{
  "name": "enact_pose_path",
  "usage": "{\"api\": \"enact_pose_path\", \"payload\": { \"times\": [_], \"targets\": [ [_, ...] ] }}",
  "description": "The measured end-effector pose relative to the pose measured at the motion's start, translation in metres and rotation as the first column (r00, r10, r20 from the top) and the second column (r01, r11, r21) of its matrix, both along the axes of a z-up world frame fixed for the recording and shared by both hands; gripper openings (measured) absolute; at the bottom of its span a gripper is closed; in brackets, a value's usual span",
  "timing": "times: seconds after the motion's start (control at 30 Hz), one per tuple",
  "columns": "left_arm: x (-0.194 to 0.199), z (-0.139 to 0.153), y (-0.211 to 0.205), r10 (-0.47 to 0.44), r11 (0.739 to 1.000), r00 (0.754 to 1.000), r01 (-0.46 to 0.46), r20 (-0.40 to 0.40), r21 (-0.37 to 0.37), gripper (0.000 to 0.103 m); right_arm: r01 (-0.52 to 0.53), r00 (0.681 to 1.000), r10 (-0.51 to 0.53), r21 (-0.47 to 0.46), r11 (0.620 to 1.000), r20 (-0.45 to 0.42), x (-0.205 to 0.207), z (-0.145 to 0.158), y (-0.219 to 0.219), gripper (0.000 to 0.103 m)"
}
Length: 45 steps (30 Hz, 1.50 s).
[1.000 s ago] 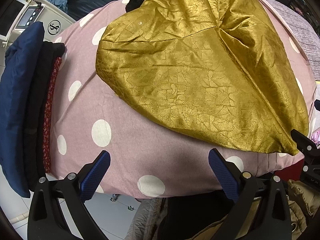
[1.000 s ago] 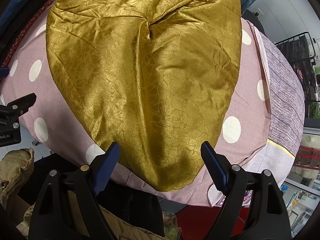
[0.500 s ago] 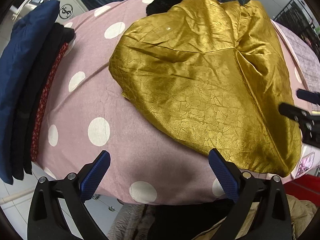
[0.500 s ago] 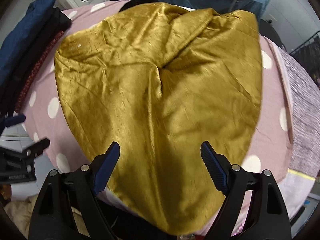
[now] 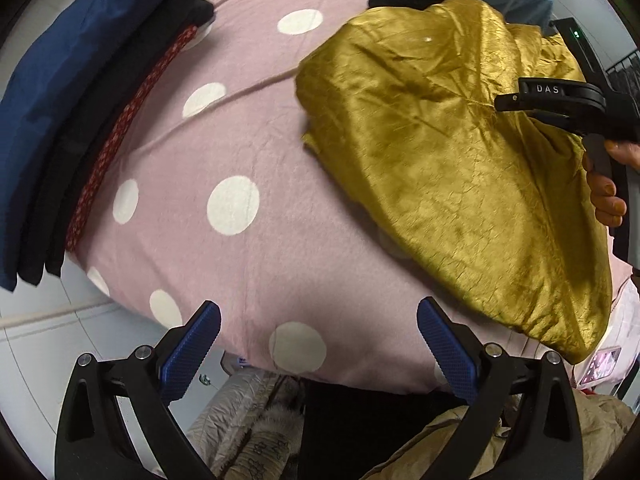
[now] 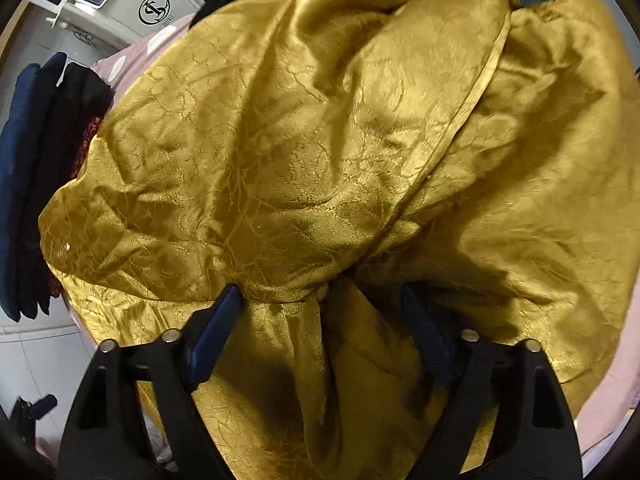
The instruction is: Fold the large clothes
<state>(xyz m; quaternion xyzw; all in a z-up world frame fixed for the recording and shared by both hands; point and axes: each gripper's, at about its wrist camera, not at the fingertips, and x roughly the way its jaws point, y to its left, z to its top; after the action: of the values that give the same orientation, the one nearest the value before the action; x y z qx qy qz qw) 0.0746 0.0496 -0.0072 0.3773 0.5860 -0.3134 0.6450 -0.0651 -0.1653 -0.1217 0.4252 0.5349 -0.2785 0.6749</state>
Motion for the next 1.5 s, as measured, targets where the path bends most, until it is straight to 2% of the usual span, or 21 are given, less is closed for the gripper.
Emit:
{"api": "enact_pose_path", "payload": {
  "times": [0.07, 0.13, 0.2, 0.3, 0.43, 0.5, 0.53, 0.63, 0.67, 0.7, 0.73, 0.77, 0.83, 0.9, 0.97, 1.17, 1.27, 1.33, 1.43, 1.5],
  "targets": [
    [0.002, 0.000, 0.008, 0.023, 1.000, 1.000, -0.023, 0.001, 0.002, 0.097, -0.022, 1.000, 0.021, 0.019, 1.000, 0.022, 0.006, -0.001, 0.005, 0.032],
    [0.005, 0.001, 0.015, 0.047, 0.999, 0.999, -0.047, -0.003, -0.003, 0.097, -0.049, 0.998, 0.050, -0.018, 0.999, 0.025, 0.011, 0.007, 0.017, 0.021],
    [0.011, 0.003, 0.018, 0.072, 0.997, 0.997, -0.072, -0.010, -0.016, 0.097, -0.082, 0.995, 0.084, -0.044, 0.996, 0.052, 0.012, 0.023, 0.032, 0.016],
    [0.021, 0.007, 0.020, 0.109, 0.992, 0.993, -0.111, -0.040, -0.062, 0.097, -0.150, 0.981, 0.157, -0.065, 0.986, 0.114, 0.009, 0.050, 0.065, 0.014],
    [0.037, 0.014, 0.020, 0.166, 0.974, 0.977, -0.183, -0.131, -0.133, 0.097, -0.304, 0.937, 0.309, -0.060, 0.951, 0.161, 0.006, 0.071, 0.122, 0.013],
    [0.043, 0.016, 0.016, 0.173, 0.968, 0.971, -0.198, -0.166, -0.151, 0.097, -0.399, 0.896, 0.398, -0.037, 0.916, 0.197, 0.005, 0.080, 0.148, 0.013],
    [0.044, 0.018, 0.015, 0.170, 0.968, 0.972, -0.196, -0.164, -0.159, 0.097, -0.466, 0.861, 0.459, -0.024, 0.885, 0.217, 0.006, 0.085, 0.167, 0.013],
    [0.044, 0.019, 0.007, 0.150, 0.971, 0.978, -0.173, -0.143, -0.164, 0.097, -0.653, 0.731, 0.634, -0.008, 0.757, 0.253, 0.015, 0.088, 0.222, 0.013],
    [0.045, 0.018, 0.006, 0.146, 0.972, 0.979, -0.169, -0.144, -0.162, 0.097, -0.692, 0.699, 0.674, -0.009, 0.722, 0.238, 0.019, 0.084, 0.237, 0.013],
    [0.044, 0.015, 0.005, 0.142, 0.974, 0.979, -0.165, -0.149, -0.156, 0.097, -0.718, 0.680, 0.702, 0.002, 0.696, 0.213, 0.024, 0.077, 0.247, 0.014],
    [0.043, 0.013, 0.004, 0.137, 0.975, 0.979, -0.161, -0.154, -0.150, 0.097, -0.725, 0.679, 0.713, 0.004, 0.689, 0.175, 0.029, 0.070, 0.252, 0.014],
    [0.043, 0.011, 0.003, 0.134, 0.976, 0.978, -0.158, -0.158, -0.148, 0.097, -0.719, 0.688, 0.712, 0.001, 0.695, 0.140, 0.033, 0.065, 0.253, 0.016],
    [0.038, 0.008, 0.003, 0.122, 0.979, 0.978, -0.146, -0.167, -0.143, 0.097, -0.689, 0.720, 0.688, -0.020, 0.724, 0.088, 0.043, 0.062, 0.243, 0.027],
    [0.035, 0.003, 0.007, 0.112, 0.981, 0.978, -0.136, -0.176, -0.135, 0.097, -0.639, 0.765, 0.640, -0.041, 0.768, 0.072, 0.043, 0.067, 0.228, 0.054],
    [0.035, -0.005, 0.011, 0.110, 0.984, 0.977, -0.133, -0.181, -0.119, 0.097, -0.592, 0.800, 0.593, -0.032, 0.805, 0.091, 0.037, 0.079, 0.215, 0.065],
    [0.046, -0.019, 0.030, 0.172, 0.975, 0.963, -0.197, -0.206, -0.104, 0.097, -0.511, 0.846, 0.505, -0.017, 0.860, 0.172, 0.002, 0.115, 0.159, 0.071],
    [0.056, -0.031, 0.040, 0.219, 0.965, 0.946, -0.246, -0.238, -0.089, 0.097, -0.423, 0.878, 0.428, -0.072, 0.903, 0.214, -0.019, 0.134, 0.129, 0.077],
    [0.060, -0.035, 0.043, 0.236, 0.961, 0.937, -0.264, -0.258, -0.081, 0.097, -0.344, 0.913, 0.360, -0.110, 0.932, 0.193, -0.032, 0.153, 0.114, 0.077],
    [0.066, -0.040, 0.044, 0.251, 0.954, 0.925, -0.287, -0.284, -0.091, 0.097, -0.200, 0.961, 0.229, -0.184, 0.962, 0.158, -0.026, 0.158, 0.077, 0.077],
    [0.069, -0.043, 0.042, 0.256, 0.952, 0.923, -0.292, -0.287, -0.090, 0.097, -0.110, 0.981, 0.141, -0.222, 0.969, 0.130, -0.019, 0.155, 0.054, 0.077]
  ]
}}
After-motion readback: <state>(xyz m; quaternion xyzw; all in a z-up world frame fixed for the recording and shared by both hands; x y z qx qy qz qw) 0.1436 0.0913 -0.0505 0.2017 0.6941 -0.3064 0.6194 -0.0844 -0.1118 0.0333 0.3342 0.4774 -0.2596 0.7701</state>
